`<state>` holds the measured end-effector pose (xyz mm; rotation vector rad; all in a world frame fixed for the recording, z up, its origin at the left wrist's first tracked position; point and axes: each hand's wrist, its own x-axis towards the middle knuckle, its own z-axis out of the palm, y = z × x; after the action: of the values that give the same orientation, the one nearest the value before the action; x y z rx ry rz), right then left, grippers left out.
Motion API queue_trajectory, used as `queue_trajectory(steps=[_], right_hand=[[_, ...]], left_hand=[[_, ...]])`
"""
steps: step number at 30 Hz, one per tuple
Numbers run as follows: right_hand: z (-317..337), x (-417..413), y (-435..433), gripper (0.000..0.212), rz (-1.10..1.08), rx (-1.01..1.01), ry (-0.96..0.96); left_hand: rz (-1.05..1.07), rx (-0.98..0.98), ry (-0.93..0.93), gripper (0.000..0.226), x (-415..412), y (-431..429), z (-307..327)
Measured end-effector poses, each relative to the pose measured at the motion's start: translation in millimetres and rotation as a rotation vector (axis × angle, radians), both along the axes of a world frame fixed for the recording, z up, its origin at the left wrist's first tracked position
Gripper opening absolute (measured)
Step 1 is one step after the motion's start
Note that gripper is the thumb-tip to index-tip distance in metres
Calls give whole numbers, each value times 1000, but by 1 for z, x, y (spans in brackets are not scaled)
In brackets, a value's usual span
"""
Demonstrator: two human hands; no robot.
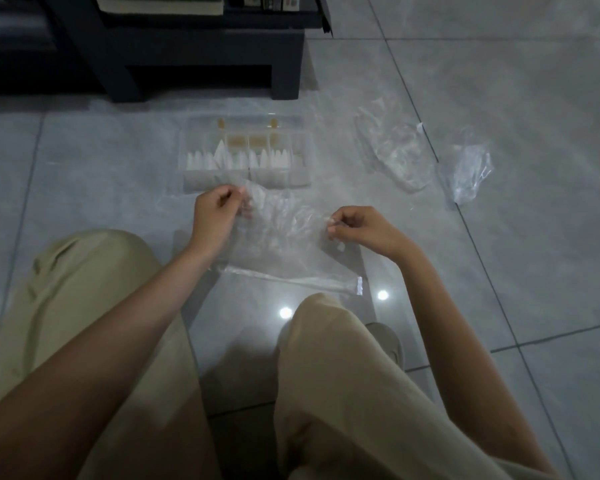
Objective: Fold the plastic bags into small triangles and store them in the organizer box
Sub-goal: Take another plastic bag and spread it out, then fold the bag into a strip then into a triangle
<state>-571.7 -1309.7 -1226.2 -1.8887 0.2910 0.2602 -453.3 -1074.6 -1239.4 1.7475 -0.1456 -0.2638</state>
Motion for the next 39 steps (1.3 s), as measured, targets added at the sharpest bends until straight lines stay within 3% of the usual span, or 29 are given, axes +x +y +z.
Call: queue_trajectory(steps=[4,8,11,14,20,22,24,26,28,30,32,35,37,39], right_hand=[[11,-3,-16,6,22,-13,38],[23,-11,-37,12,-48,-4,51],[31,-15,-50,22,-11,-49,88],[33,-13,-58,31,-26,-63,82],[31,-1,-63,11,-87,-82,122],[17,7,-60,19,-247,-230,54],[1,15,-46,40,-425,-411,-57],[-9,19,-17,45,-493,-536,-136],[-17,21,19,45,-408,-603,-214],[-25,27,56,49,-250,-659,-227],[-36,35,84,55,-84,-757,-159],[-55,43,102,61,80,-884,-59],[-63,37,98,64,124,-939,-23],[-67,24,83,65,100,-975,2]], left_hand=[[31,1,-6,16,3,3,-6],[165,-22,64,33,11,10,-13],[77,105,34,38,12,14,-25],[35,139,35,28,9,13,-33],[68,154,50,29,11,13,-35],[102,170,26,29,9,10,-32],[100,309,-38,29,5,8,-30],[-9,504,-257,39,-2,10,-29],[-248,692,-542,45,-9,11,-30],[-475,913,-662,52,-13,11,-31],[-590,1083,-640,58,-14,11,-36],[-658,1149,-582,78,-13,15,-43],[-697,1193,-517,88,-10,18,-46],[-742,1261,-442,83,-5,21,-45]])
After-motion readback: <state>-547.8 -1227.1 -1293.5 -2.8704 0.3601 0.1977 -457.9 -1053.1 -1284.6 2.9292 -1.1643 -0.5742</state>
